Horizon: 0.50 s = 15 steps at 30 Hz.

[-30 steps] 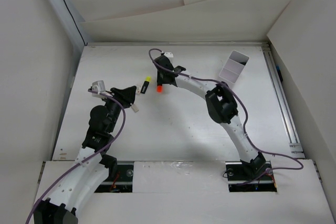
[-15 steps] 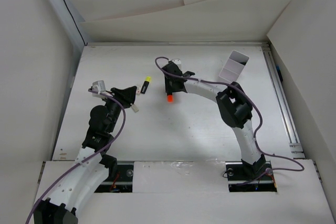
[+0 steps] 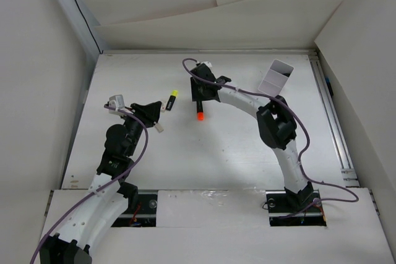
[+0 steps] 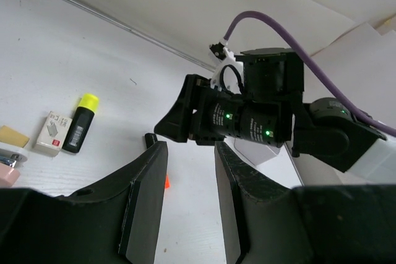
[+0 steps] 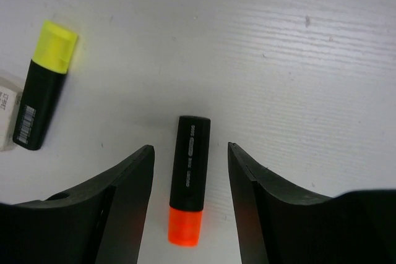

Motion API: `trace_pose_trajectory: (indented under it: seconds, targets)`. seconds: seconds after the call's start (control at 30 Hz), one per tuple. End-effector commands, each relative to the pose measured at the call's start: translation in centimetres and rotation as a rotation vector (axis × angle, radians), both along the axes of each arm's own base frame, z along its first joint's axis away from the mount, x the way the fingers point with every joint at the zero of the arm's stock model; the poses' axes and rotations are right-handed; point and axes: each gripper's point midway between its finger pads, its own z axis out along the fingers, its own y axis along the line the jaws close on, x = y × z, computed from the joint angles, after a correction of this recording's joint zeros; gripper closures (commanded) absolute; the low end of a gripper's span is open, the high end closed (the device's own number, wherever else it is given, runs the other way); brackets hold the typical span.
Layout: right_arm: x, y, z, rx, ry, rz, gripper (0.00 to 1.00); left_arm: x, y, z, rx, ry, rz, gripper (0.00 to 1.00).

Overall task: Sort the stationery into containers
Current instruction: Move the pen to the center of the board, then pick up the pen from the center of the board.

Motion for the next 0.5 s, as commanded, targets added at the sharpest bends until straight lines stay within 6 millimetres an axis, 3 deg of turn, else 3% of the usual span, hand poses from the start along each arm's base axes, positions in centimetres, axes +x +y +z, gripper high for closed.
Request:
trace_pose_trajectory:
  seconds: [0.0, 0.27, 0.37, 0.47]
  targets:
    - [0.9, 0.5, -1.0, 0.003, 0.022, 0.020, 0.43, -0.1, -0.1, 2.8, -0.030, -0.076, -0.005, 0.67]
    - [1.9, 1.2, -2.1, -0.016, 0.038, 0.026, 0.46, 0.0, -0.3, 2.7, -0.028, -0.075, -0.017, 0.67]
    - [1.6, 1.0, -3.0, -0.031, 0.057, 0.026, 0.51, -0.1, -0.5, 2.7, -0.027, -0.076, -0.028, 0.67]
    - [0.9, 0.4, -4.6, -0.053, 0.084, 0.026, 0.64, 0.0, -0.3, 2.7, -0.028, -0.075, -0.014, 0.67]
